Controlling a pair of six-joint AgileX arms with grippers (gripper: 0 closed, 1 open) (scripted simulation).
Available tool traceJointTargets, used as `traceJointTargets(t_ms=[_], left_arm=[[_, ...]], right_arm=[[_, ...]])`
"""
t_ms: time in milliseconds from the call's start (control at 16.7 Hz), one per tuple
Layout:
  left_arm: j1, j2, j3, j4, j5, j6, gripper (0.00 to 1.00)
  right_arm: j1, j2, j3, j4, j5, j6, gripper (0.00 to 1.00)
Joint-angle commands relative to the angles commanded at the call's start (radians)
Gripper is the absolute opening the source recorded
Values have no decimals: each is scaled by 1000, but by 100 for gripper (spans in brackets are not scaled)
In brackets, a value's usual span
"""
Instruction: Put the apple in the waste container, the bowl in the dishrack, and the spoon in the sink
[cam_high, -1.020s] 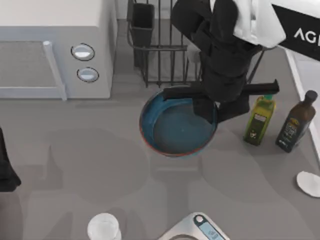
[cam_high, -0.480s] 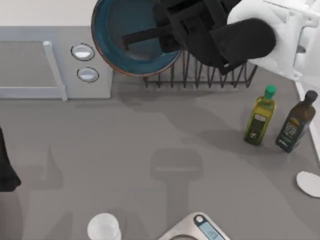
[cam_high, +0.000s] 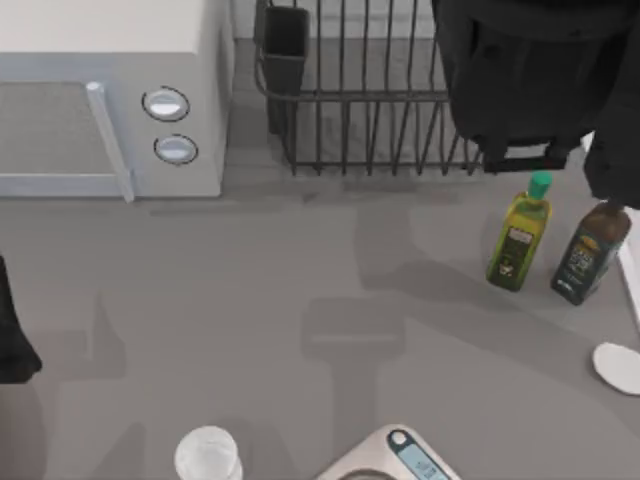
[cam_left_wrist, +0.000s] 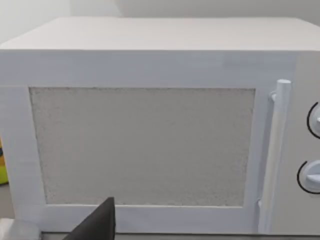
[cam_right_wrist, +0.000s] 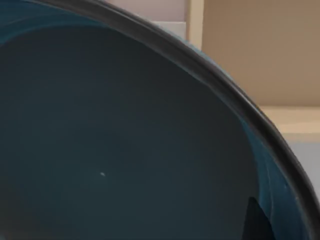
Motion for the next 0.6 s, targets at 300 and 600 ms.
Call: traceJointTargets(t_ms=[300,600], left_arm=[[0,0,0,0,0,0,100],[0,0,0,0,0,0,100]], right_arm=[[11,-20,-12,28,28,-18,0],[-34,53,-13,96,-13,-18,0]])
